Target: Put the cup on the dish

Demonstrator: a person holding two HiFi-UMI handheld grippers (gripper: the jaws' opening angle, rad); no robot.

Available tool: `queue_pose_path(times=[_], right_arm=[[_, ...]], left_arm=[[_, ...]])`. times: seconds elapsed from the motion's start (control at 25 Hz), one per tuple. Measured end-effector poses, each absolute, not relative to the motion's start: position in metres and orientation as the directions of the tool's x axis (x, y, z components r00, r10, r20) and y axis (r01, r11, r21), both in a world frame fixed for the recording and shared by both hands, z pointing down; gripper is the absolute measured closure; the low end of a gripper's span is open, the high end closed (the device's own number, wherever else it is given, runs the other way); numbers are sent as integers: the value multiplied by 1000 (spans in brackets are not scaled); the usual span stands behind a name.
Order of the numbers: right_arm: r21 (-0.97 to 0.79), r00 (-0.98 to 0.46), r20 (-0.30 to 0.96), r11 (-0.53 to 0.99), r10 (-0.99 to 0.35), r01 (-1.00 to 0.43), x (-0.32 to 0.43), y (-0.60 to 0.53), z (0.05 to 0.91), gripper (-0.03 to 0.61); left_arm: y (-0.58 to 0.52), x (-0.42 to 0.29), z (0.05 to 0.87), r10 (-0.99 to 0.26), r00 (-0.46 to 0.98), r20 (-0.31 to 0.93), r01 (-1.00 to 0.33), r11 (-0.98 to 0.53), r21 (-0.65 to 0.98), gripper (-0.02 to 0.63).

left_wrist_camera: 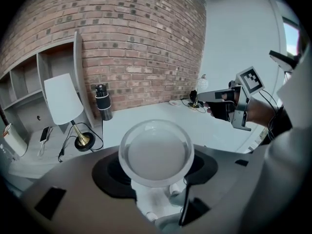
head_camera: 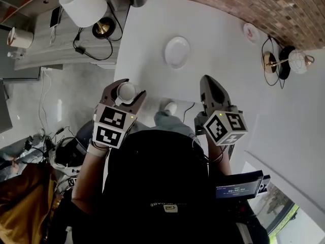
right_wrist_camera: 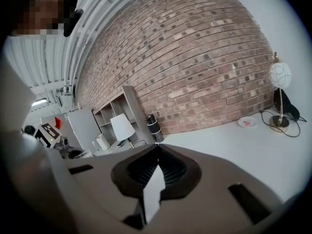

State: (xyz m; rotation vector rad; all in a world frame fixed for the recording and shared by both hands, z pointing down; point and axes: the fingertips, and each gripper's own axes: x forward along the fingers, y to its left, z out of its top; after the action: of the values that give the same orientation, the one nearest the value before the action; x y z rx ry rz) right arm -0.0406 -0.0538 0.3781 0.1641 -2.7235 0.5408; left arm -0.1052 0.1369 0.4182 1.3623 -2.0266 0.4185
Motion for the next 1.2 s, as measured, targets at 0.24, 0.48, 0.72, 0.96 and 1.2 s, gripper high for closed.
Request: queue_pose_path(times=[0.24,0.48,0.72,0.96,1.2], right_arm=[[-355,-933,359,926,12,-125,-40,-81,377,575],[-365,-936,351,926,41,-97,-32,-104,379,575],[-365,-934,356,925,36,-103,-18,-117,382,575],[-355,-928,373,923,-5,-148,-8,-127,383,575],[-350,-926,371,914,-67,-206,-2,-138,383,575]], left_arm=[[112,-96,411,-679,-292,674,-887,455,75,354],[89,-85,405,-668,-317,674,-876,478,62,354],[76,-78,400,-662,-318,678,-877,477,54,354],[62,-80,402,-673,-288,682,-901,431,45,354],[41,-90,402,-699,-246,671,-930,365,39,354]])
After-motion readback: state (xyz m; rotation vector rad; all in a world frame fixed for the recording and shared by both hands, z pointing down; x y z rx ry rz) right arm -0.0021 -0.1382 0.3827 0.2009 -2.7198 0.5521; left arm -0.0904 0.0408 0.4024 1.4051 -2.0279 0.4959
